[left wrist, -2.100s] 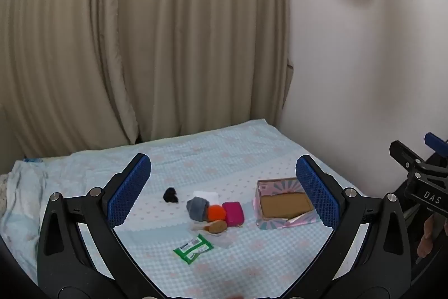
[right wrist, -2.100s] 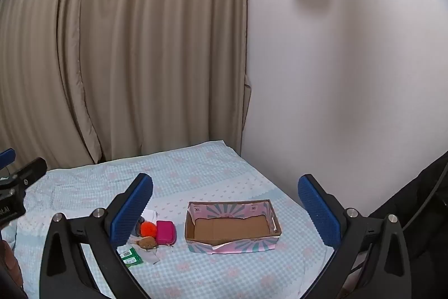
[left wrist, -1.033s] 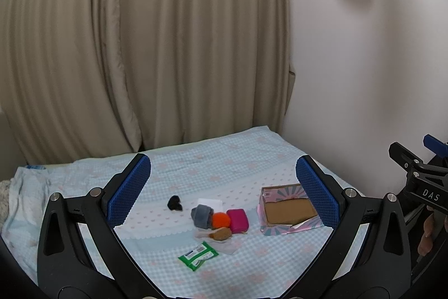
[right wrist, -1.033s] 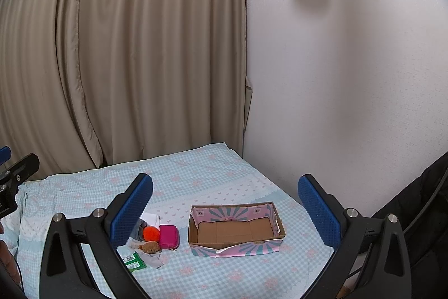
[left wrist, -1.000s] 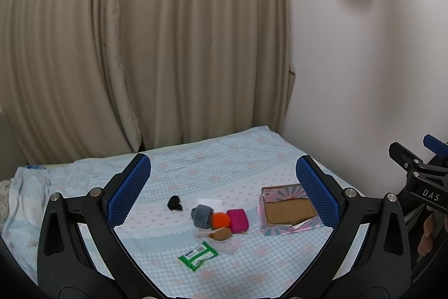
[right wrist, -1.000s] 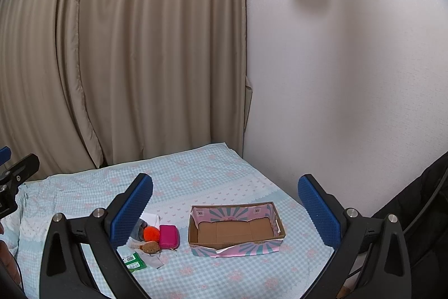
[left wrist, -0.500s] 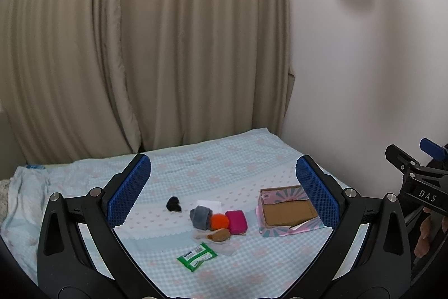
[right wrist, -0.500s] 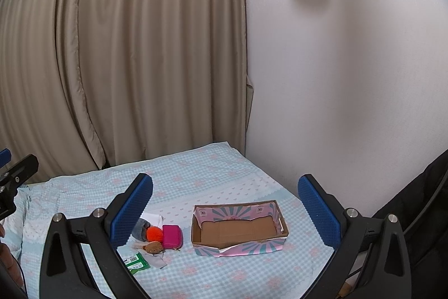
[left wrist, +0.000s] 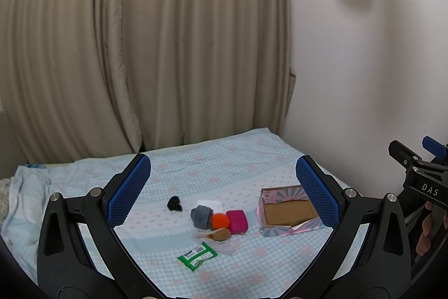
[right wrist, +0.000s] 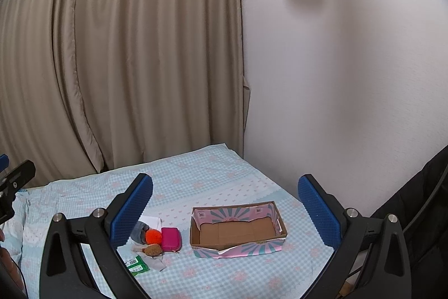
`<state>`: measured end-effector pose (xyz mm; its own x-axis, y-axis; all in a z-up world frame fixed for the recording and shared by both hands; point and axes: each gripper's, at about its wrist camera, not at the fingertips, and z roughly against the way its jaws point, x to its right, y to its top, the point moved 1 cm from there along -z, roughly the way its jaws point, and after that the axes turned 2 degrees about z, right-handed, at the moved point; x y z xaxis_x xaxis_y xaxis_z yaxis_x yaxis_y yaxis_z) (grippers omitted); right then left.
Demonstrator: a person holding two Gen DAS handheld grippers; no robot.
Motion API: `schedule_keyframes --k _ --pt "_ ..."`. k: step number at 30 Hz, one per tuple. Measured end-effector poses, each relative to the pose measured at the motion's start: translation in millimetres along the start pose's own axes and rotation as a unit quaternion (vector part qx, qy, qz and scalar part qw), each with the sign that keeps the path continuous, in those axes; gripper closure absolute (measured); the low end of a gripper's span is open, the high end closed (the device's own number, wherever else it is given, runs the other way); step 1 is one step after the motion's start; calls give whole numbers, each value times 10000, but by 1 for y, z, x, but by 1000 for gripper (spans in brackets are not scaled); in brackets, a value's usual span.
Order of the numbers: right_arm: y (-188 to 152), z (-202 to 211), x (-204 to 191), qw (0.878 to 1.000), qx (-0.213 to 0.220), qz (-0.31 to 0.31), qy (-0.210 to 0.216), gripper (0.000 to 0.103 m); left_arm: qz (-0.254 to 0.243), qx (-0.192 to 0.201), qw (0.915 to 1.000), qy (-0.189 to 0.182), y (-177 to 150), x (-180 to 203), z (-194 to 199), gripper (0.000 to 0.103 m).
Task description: Organize soft objects
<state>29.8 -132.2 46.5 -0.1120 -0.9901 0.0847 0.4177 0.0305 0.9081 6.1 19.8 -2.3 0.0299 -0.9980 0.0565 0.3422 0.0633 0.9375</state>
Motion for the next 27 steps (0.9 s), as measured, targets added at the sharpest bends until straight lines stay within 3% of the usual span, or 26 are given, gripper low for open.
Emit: schedule_keyframes --k 27 --pt "1 -4 7 9999 23 -54 94 0 -4 82 10000 16 6 11 10 0"
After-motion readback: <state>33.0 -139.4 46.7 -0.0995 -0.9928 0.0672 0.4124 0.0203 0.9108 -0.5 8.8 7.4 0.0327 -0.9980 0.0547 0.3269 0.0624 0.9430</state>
